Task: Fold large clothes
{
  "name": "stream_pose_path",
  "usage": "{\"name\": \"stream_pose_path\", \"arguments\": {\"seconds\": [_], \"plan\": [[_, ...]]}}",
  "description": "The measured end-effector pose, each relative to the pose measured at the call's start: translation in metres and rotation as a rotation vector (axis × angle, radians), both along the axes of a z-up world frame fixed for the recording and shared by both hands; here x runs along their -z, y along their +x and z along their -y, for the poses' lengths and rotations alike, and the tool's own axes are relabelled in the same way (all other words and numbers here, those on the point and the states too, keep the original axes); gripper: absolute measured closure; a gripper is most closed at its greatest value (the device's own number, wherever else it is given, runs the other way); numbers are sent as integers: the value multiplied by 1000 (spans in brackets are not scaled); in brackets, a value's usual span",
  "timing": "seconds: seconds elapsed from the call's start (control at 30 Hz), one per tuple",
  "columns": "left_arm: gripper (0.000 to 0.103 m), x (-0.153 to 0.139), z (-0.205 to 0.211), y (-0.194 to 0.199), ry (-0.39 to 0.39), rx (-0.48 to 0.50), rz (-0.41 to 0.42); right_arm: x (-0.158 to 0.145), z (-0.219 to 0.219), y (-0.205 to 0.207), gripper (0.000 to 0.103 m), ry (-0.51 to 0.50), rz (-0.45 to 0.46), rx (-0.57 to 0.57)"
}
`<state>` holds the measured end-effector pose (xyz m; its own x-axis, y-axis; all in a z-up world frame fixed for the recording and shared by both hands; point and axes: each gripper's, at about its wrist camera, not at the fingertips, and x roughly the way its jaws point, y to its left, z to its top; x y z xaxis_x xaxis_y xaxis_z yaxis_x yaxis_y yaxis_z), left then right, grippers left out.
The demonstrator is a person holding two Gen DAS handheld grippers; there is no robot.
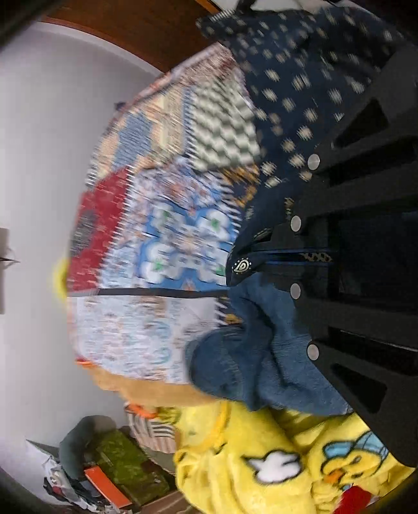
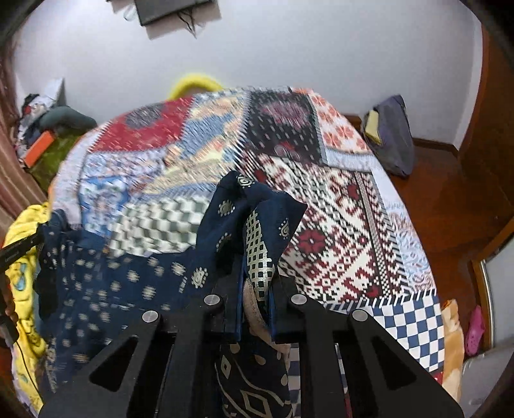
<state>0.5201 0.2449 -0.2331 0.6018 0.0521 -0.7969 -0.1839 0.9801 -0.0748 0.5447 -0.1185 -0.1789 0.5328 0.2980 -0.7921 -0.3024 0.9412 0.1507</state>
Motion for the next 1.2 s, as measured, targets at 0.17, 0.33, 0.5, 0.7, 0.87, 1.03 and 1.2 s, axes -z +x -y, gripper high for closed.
{"name": "stream_pose_path", "arguments": {"seconds": [0.17, 0.33, 0.5, 0.7, 0.87, 1.03, 1.2], "plan": [[98, 27, -3, -6, 11, -5, -85, 6, 14, -2, 90, 11, -30, 15], [96, 8, 1, -32, -6, -1, -114, -20, 21, -26, 89, -24, -36, -8], [66, -41, 15, -79, 29, 43, -50, -67, 37, -83, 72, -36, 31, -49], [20, -93, 36, -162, 60, 94, 31, -114, 51, -158, 36, -77, 151, -67], [13, -95, 43, -218, 9, 96, 21, -116, 60, -206, 30, -102, 166, -97], [13, -67, 44, -260, -81, 92, -55, -87, 69, -242, 30, -99, 96, -117], [14, -20, 43, -293, -193, 86, -168, -38, 82, -266, 30, -80, -40, -93]]}}
